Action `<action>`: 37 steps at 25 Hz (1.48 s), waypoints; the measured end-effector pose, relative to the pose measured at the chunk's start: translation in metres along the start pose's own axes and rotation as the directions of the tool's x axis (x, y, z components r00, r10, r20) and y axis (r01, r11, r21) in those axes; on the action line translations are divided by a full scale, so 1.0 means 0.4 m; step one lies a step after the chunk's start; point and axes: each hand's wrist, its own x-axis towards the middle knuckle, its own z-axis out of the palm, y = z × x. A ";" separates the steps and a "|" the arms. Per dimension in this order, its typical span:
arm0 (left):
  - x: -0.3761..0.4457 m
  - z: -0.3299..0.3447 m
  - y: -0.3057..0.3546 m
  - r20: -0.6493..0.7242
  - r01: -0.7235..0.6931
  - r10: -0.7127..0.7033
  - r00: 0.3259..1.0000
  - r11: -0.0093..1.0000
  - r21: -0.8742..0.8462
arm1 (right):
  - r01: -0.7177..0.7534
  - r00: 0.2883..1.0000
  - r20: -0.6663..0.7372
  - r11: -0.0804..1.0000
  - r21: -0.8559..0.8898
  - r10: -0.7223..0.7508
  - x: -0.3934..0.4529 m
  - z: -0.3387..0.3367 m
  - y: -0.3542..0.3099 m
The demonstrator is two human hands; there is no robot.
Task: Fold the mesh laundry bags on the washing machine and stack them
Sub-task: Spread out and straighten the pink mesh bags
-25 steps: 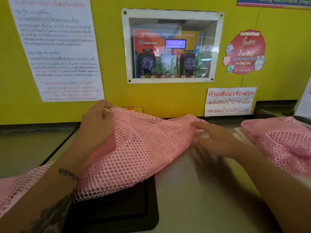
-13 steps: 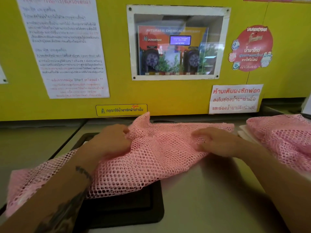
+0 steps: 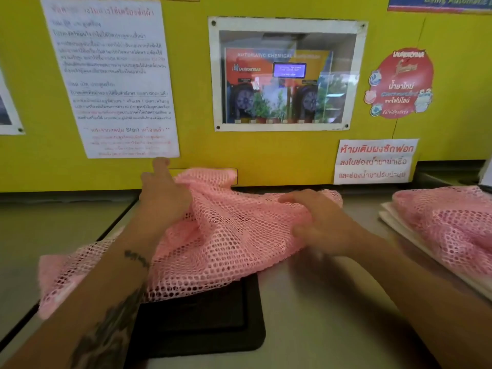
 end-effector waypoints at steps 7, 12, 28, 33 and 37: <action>-0.153 0.031 0.093 0.431 -0.500 0.504 0.749 0.856 -0.131 | -0.161 0.953 -0.292 0.950 -0.268 0.080 0.017 -0.006 0.041; -0.154 0.120 0.056 0.585 -0.577 0.396 0.708 0.801 0.156 | -0.038 0.951 -0.311 0.996 -0.084 0.010 0.001 -0.041 0.048; -0.085 0.121 0.044 0.452 -0.199 0.248 0.857 0.968 -0.153 | 0.145 0.973 -0.165 0.982 -0.119 -0.164 0.000 0.073 -0.031; -0.079 0.105 0.033 0.203 -0.209 0.239 0.950 0.965 -0.158 | 0.191 0.954 -0.199 0.967 -0.167 -0.223 0.012 0.003 -0.008; -0.037 0.049 0.020 0.227 -0.151 0.188 0.956 0.974 -0.169 | 0.019 0.999 -0.040 0.984 -0.177 -0.027 -0.048 -0.167 0.117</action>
